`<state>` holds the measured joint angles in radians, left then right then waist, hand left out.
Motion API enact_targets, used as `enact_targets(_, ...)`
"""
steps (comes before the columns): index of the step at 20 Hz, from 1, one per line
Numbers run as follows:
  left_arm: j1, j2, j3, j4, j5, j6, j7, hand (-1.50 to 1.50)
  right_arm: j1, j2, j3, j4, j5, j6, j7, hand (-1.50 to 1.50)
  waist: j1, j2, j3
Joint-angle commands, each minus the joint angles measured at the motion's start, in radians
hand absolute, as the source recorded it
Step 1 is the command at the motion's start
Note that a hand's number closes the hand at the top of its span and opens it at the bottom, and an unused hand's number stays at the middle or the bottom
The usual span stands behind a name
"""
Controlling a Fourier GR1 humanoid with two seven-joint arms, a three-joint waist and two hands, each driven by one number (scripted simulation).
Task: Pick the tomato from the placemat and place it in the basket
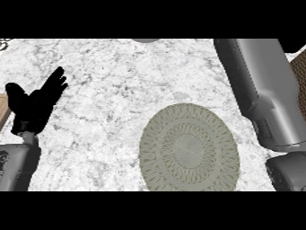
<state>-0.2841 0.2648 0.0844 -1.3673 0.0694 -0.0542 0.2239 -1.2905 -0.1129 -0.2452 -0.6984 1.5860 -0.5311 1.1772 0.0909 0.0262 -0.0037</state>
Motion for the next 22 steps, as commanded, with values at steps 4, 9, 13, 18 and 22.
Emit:
enact_targets(4, 0.004, 0.002, 0.012, 0.002, -0.002, 0.011, 0.005, 0.0, -0.125, -0.079, -0.087, 0.124, 0.124, -0.024, 0.229, 1.5, -0.017, -0.001, 0.001)
enact_targets(9, -0.008, 0.003, 0.02, 0.012, 0.01, 0.001, 0.008, 0.0, -0.172, -0.167, -0.134, 0.18, 0.193, -0.006, 0.223, 1.5, -0.025, 0.003, 0.001)
enact_targets(13, 0.01, -0.004, 0.007, -0.047, 0.003, 0.018, 0.041, 0.0, -0.144, -0.211, -0.159, 0.217, 0.261, 0.032, 0.267, 1.5, -0.028, -0.007, 0.002)
enact_targets(18, 0.047, 0.018, 0.03, -0.031, 0.003, 0.008, 0.017, 0.0, -0.133, -0.281, -0.209, 0.22, 0.294, 0.05, 0.254, 1.5, -0.044, -0.014, 0.003)
enact_targets(22, 0.011, 0.021, 0.035, -0.035, 0.021, -0.002, 0.056, 0.0, -0.1, -0.263, -0.24, 0.213, 0.316, 0.033, 0.267, 1.5, -0.055, -0.017, 0.003)
